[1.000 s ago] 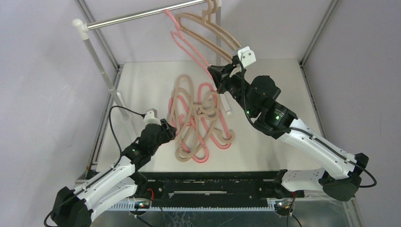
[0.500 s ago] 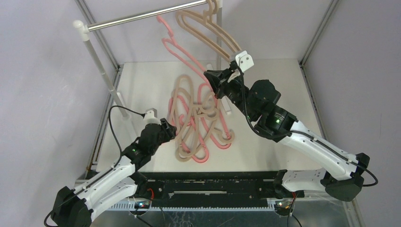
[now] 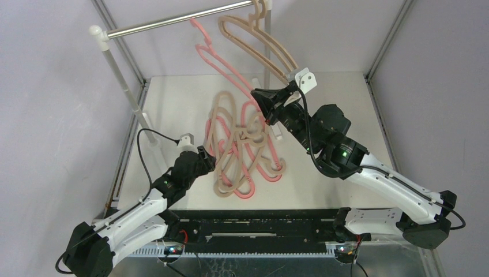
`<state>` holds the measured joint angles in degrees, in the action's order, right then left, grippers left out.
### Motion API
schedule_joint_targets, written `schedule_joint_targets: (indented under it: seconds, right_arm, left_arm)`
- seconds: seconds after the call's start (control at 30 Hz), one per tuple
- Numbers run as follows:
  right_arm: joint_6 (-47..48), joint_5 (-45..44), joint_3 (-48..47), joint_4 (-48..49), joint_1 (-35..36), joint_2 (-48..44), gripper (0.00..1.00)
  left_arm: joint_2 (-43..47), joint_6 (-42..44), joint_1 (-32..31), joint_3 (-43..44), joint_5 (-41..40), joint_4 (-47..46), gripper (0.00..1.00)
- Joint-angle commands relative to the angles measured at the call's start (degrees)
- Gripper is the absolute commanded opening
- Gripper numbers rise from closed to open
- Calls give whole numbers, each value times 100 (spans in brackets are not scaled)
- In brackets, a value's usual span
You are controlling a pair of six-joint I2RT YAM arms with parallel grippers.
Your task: Organize the hangers
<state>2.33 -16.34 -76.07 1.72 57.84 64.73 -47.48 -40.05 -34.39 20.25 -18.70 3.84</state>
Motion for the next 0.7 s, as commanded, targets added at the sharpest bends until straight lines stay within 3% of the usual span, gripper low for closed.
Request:
schedule_joint_targets:
  seconds: [0.0,0.33,0.67]
  right_arm:
    - [94,106,-78,667,97,10,0]
    - [92,332,-775,984,99,987,0]
    - [-20,389,-821,1613,98,1386,0]
  left_arm:
    - [6,76,-16,-70,32,-287,53]
    - [146,51,-15,-83,75,-293,52]
    - [226,94,-15,-105,121,-287,53]
